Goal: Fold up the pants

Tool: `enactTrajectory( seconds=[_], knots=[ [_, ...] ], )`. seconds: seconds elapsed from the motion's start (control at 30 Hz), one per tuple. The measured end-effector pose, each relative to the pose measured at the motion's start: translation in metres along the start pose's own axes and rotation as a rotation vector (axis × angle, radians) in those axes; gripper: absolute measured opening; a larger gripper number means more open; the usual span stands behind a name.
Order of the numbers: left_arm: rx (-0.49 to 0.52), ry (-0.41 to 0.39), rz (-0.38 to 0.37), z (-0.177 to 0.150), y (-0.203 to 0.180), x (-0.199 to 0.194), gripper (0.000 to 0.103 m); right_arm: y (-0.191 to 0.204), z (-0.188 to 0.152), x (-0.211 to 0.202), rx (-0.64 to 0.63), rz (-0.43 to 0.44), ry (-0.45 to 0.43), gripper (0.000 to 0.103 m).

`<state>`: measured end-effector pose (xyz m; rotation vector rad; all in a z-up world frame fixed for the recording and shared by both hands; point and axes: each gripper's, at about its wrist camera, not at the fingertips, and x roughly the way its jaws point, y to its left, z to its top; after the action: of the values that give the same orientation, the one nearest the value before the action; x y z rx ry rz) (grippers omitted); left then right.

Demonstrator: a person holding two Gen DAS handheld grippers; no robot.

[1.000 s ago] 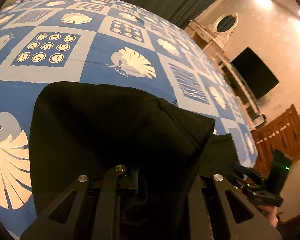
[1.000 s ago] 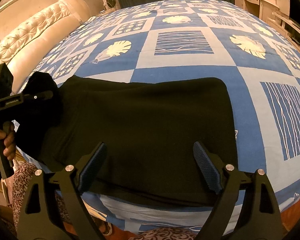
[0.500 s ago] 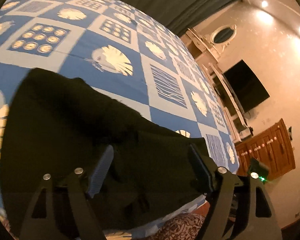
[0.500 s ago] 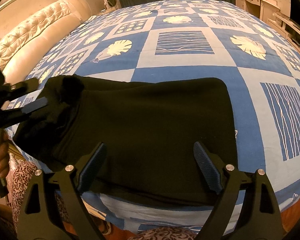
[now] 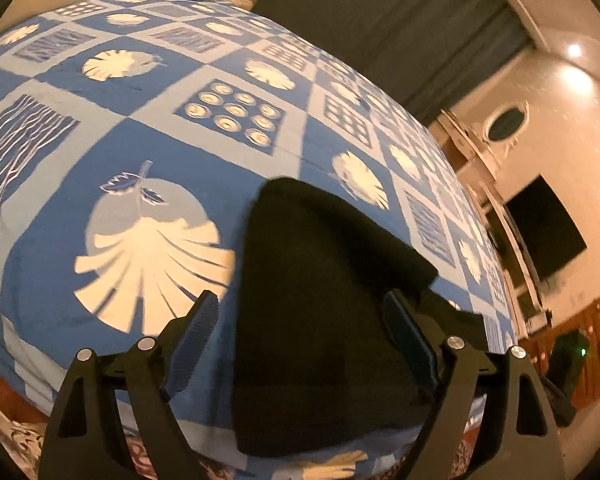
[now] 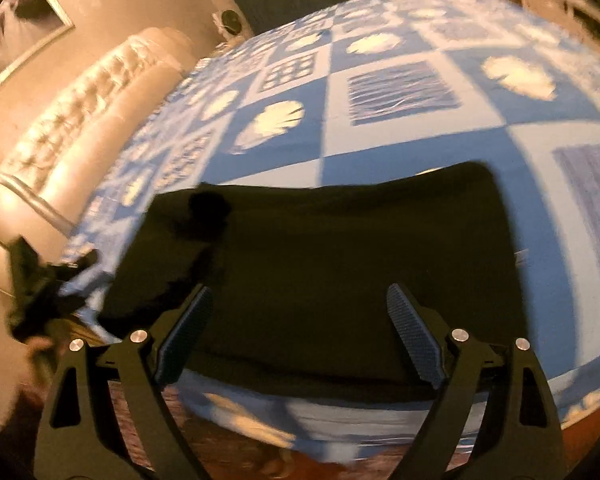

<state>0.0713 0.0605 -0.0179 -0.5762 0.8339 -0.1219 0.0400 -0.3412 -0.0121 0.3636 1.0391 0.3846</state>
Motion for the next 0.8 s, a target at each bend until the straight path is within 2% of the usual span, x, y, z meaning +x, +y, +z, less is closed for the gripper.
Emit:
enactTrajectory(
  seconds=[0.13,0.2,0.37,0.53,0.7,0.8],
  knots=[
    [-0.014,-0.003,0.003,0.003,0.005,0.003,0.083,0.013,0.007,0.031,0.073,0.148,0.092,0.089],
    [-0.007,0.000,0.012,0.001,0.006,0.006,0.083,0.020,0.013,0.046,0.090,0.180,0.119,0.089],
    [-0.008,0.023,0.009,-0.002,0.006,0.013,0.083,0.035,0.043,0.074,0.090,0.207,0.105,0.089],
    [0.009,0.035,0.009,-0.004,0.003,0.017,0.083,0.055,0.068,0.105,-0.002,0.194,0.099,0.089],
    [0.000,0.047,0.016,-0.006,0.004,0.020,0.083,0.071,0.067,0.134,-0.067,0.211,0.160,0.089],
    [-0.014,0.055,0.014,-0.006,0.005,0.022,0.083,0.082,0.062,0.133,-0.129,0.199,0.136,0.089]
  ],
)
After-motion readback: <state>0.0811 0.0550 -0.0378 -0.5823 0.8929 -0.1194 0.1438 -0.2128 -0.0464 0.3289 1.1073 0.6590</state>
